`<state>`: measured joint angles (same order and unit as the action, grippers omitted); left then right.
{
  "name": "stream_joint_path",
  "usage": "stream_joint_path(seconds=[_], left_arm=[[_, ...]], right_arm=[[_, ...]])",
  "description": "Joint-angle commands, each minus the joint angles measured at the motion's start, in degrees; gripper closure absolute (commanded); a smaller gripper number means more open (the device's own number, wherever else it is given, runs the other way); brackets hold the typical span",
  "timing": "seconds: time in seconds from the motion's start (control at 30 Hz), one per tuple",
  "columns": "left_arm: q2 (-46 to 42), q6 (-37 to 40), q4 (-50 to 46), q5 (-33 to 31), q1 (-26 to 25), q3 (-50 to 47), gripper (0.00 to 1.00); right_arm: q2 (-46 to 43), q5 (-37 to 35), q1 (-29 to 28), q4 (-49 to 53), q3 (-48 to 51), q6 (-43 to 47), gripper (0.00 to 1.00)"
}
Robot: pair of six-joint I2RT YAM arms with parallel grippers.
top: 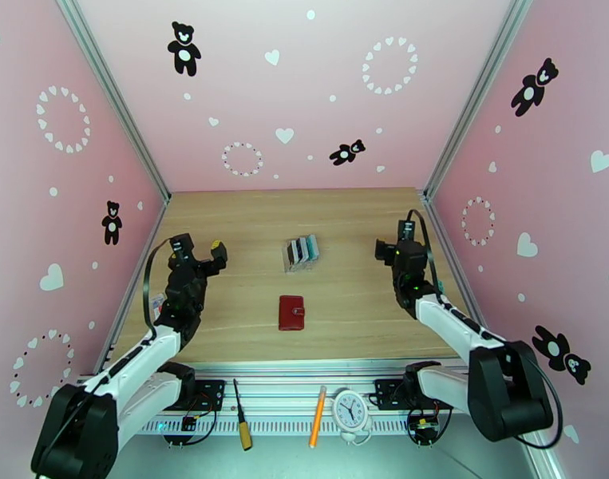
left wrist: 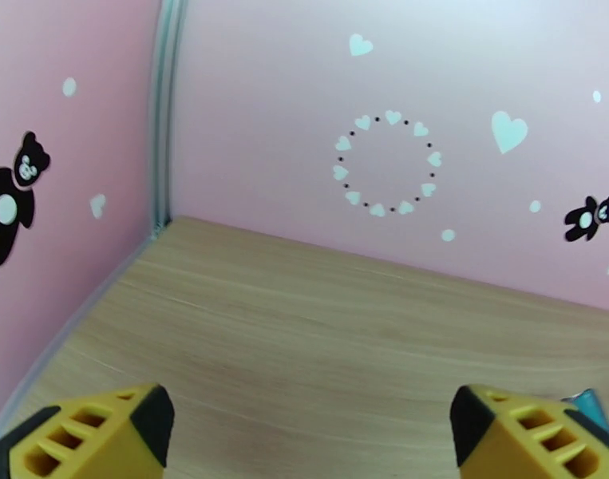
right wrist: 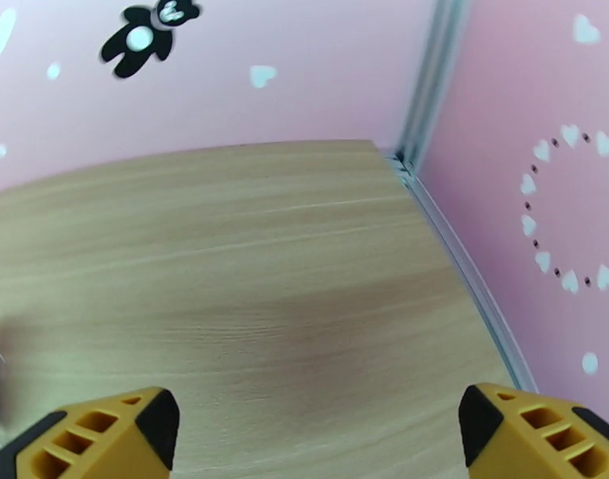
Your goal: Put the credit cards into the card holder
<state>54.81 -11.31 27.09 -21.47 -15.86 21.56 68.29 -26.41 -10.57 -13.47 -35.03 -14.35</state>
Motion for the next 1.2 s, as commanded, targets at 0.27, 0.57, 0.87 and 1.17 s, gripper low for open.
stream_joint_path(seconds=[0.27, 0.57, 0.87, 1.17], left_arm=[[-4.48, -13.52, -22.62, 10.17, -10.81, 3.88, 0.02], [-3.38, -17.42, -28.09, 18.46, -13.19, 1.84, 0.03], [4.93, -18.08, -25.52, 28.96, -13.23, 3.58, 0.08], [12.43, -19.14, -25.74, 37.13, -13.22, 6.71, 0.16]], right_arm=[[0.77, -15.12, -11.39, 39.05, -15.16, -19.19, 0.01], [-4.97, -9.67, -23.52, 45.40, -12.46, -21.56, 0.01], [-5.27, -12.01, -40.76, 52.53, -10.57, -31.56, 0.02], [0.07, -12.96, -53.09, 57.27, -12.55, -41.57, 0.08]])
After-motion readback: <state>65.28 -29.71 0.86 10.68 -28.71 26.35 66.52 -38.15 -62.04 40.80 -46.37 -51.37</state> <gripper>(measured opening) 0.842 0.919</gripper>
